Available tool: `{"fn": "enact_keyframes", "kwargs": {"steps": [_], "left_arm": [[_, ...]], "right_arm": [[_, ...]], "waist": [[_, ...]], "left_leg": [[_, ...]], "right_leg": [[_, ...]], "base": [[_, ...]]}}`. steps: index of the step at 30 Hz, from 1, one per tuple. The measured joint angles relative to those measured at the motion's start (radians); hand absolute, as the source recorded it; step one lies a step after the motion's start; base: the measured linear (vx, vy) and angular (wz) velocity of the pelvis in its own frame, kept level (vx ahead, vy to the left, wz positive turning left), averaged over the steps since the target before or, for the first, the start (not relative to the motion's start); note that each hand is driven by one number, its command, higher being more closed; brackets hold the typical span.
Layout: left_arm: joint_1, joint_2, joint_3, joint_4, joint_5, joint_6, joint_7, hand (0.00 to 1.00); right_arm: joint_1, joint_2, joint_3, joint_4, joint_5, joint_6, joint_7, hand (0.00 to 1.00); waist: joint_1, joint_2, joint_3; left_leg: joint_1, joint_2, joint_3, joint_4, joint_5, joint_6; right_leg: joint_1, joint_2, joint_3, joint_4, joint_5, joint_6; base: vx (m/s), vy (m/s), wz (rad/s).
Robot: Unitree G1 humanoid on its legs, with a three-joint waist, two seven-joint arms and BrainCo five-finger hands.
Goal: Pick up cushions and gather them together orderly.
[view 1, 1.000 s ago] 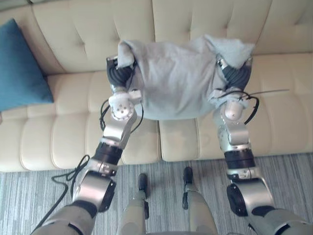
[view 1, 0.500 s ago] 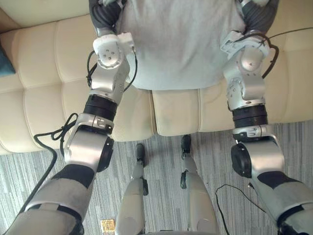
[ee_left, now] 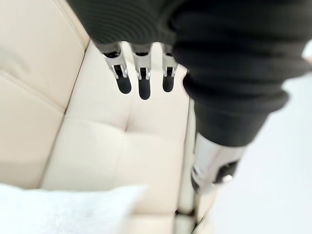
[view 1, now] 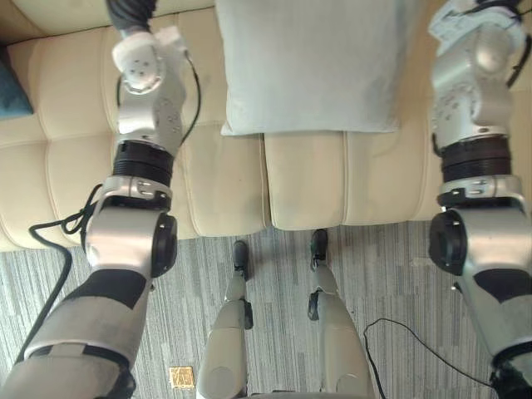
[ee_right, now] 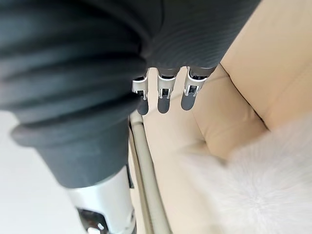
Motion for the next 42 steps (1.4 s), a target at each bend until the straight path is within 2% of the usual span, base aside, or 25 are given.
{"fn": "enact_keyframes", "kwargs": {"steps": [4, 8, 11, 12, 13, 14, 16, 19, 21, 24, 29, 34, 36, 37, 38, 39, 40, 41, 42], "left_arm": [[0.234, 0.000, 0.054, -0.153, -0.038, -0.018, -0.015, 0.00], [0.518, -0.026, 0.066, -0.300, -0.005, -0.023, -0.027, 0.00], [0.834, -0.182, 0.056, -0.448, 0.040, -0.036, -0.051, 0.00], [0.958, -0.260, 0.035, -0.465, 0.063, -0.035, -0.069, 0.00], [1.007, -0.287, 0.021, -0.467, 0.065, -0.033, -0.079, 0.00], [1.105, -0.337, -0.010, -0.466, 0.086, -0.022, -0.106, 0.00], [1.192, -0.374, -0.034, -0.455, 0.122, -0.008, -0.138, 0.00], [1.288, -0.414, -0.041, -0.357, 0.191, 0.007, -0.200, 0.00], [1.324, -0.419, -0.038, -0.247, 0.222, 0.026, -0.234, 0.00], [1.340, -0.423, -0.035, -0.118, 0.288, 0.045, -0.274, 0.00], [1.345, -0.443, 0.024, 0.032, 0.392, 0.066, -0.292, 0.00], [1.351, -0.443, 0.038, 0.085, 0.451, 0.074, -0.288, 0.00], [1.349, -0.448, 0.074, 0.089, 0.453, 0.075, -0.268, 0.00], [1.349, -0.450, 0.082, 0.087, 0.453, 0.075, -0.266, 0.00], [1.348, -0.458, 0.114, 0.085, 0.453, 0.074, -0.265, 0.00], [1.341, -0.456, 0.137, 0.087, 0.453, 0.074, -0.261, 0.00], [1.342, -0.451, 0.151, 0.085, 0.452, 0.072, -0.248, 0.00], [1.348, -0.443, 0.151, 0.085, 0.452, 0.072, -0.248, 0.00], [1.351, -0.441, 0.155, 0.084, 0.450, 0.073, -0.248, 0.00]], "right_arm": [[0.226, -0.020, -0.046, -0.186, 0.063, -0.015, 0.014, 0.00], [0.539, -0.006, -0.086, -0.354, 0.044, -0.023, 0.059, 0.00], [0.875, 0.154, -0.124, -0.469, -0.070, -0.023, 0.107, 0.00], [1.008, 0.236, -0.124, -0.485, -0.105, -0.021, 0.126, 0.00], [1.061, 0.269, -0.124, -0.487, -0.126, -0.019, 0.136, 0.00], [1.167, 0.338, -0.124, -0.485, -0.169, -0.014, 0.159, 0.00], [1.264, 0.399, -0.124, -0.456, -0.202, -0.010, 0.183, 0.00], [1.384, 0.481, -0.126, -0.326, -0.253, 0.006, 0.221, 0.00], [1.437, 0.514, -0.126, -0.218, -0.254, 0.016, 0.237, 0.00], [1.465, 0.530, -0.130, -0.082, -0.264, 0.028, 0.265, 0.00], [1.466, 0.540, -0.153, 0.079, -0.304, 0.050, 0.298, 0.00], [1.444, 0.540, -0.154, 0.128, -0.334, 0.064, 0.303, 0.00], [1.427, 0.544, -0.149, 0.163, -0.342, 0.068, 0.302, 0.00], [1.427, 0.545, -0.149, 0.169, -0.348, 0.068, 0.301, 0.00], [1.413, 0.550, -0.149, 0.184, -0.367, 0.071, 0.300, 0.00], [1.406, 0.559, -0.147, 0.185, -0.370, 0.073, 0.300, 0.00], [1.406, 0.570, -0.144, 0.188, -0.370, 0.074, 0.299, 0.00], [1.405, 0.578, -0.144, 0.198, -0.370, 0.074, 0.300, 0.00], [1.402, 0.581, -0.143, 0.213, -0.370, 0.073, 0.301, 0.00]], "waist": [[-0.001, 0.000, 0.000], [0.000, -0.001, -0.001], [0.005, -0.002, -0.003], [0.006, -0.001, -0.008], [0.007, -0.002, -0.009], [0.006, -0.001, -0.013], [0.009, -0.004, -0.044], [0.009, 0.000, -0.087], [0.009, 0.001, -0.153], [0.007, 0.007, -0.210], [0.007, 0.003, -0.252], [0.011, -0.006, -0.257], [0.009, -0.018, -0.257], [0.009, -0.022, -0.261], [0.018, -0.019, -0.262], [0.016, -0.017, -0.257], [0.015, -0.033, -0.262], [0.014, -0.048, -0.271], [0.014, -0.065, -0.276]], "left_leg": [[0.059, 0.003, 0.002, 0.000, -0.004, -0.005], [0.106, 0.004, 0.002, 0.000, -0.020, -0.002], [0.180, 0.006, 0.005, 0.003, -0.043, -0.002], [0.209, 0.007, 0.005, 0.019, -0.063, -0.001], [0.217, 0.008, 0.005, 0.031, -0.076, 0.000], [0.236, 0.008, 0.007, 0.047, -0.093, 0.002], [0.238, 0.009, 0.011, 0.063, -0.105, 0.003], [0.309, 0.014, 0.019, 0.070, -0.126, 0.003], [0.346, 0.019, 0.025, 0.071, -0.141, 0.001], [0.386, 0.020, 0.032, 0.070, -0.159, 0.005], [0.459, 0.020, 0.045, 0.064, -0.174, 0.006], [0.488, 0.021, 0.081, 0.081, -0.191, 0.002], [0.472, 0.028, 0.082, 0.144, -0.219, 0.005], [0.467, 0.030, 0.083, 0.149, -0.222, 0.007], [0.458, 0.049, 0.083, 0.160, -0.222, 0.007], [0.448, 0.051, 0.079, 0.171, -0.221, 0.006], [0.443, 0.049, 0.058, 0.190, -0.219, 0.004], [0.434, 0.043, 0.040, 0.214, -0.219, 0.003], [0.423, 0.034, 0.026, 0.235, -0.218, 0.002]], "right_leg": [[0.063, 0.002, 0.001, -0.001, -0.010, 0.000], [0.111, 0.004, 0.001, 0.002, -0.035, -0.001], [0.184, 0.010, 0.002, 0.006, -0.057, 0.001], [0.218, 0.011, 0.003, 0.009, -0.073, 0.001], [0.230, 0.012, 0.005, 0.013, -0.081, 0.000], [0.249, 0.015, 0.008, 0.027, -0.096, 0.000], [0.252, 0.015, 0.008, 0.034, -0.104, 0.003], [0.324, 0.019, 0.005, 0.033, -0.122, 0.005], [0.360, 0.023, 0.005, 0.029, -0.139, 0.013], [0.402, 0.024, 0.008, 0.018, -0.144, 0.017], [0.479, 0.024, 0.013, -0.012, -0.143, 0.018], [0.480, 0.026, 0.045, 0.032, -0.154, 0.017], [0.442, 0.023, 0.045, 0.144, -0.197, 0.022], [0.438, 0.024, 0.044, 0.147, -0.197, 0.023], [0.415, 0.022, 0.048, 0.212, -0.236, 0.021], [0.368, 0.016, 0.037, 0.376, -0.308, 0.009], [0.341, -0.009, 0.032, 0.598, -0.382, 0.042], [0.352, -0.039, 0.038, 0.709, -0.416, 0.071], [0.357, -0.060, 0.047, 0.726, -0.435, 0.089]], "base": [[0.00, 0.000, 0.00], [0.00, 0.000, 0.00], [0.03, -0.015, -0.04], [0.06, -0.009, -0.04], [0.07, -0.016, -0.05], [0.04, -0.014, -0.06], [0.04, -0.016, -0.07], [0.05, -0.005, -0.08], [0.05, 0.005, -0.10], [0.06, 0.013, -0.07], [0.02, 0.015, -0.05], [0.01, 0.020, -0.20], [-0.02, -0.009, -0.08], [0.00, -0.019, -0.06], [0.00, -0.016, 0.03], [0.01, -0.054, 0.27], [0.00, -0.085, 0.60], [0.03, -0.183, 0.69], [-0.02, -0.254, 0.54]]}}
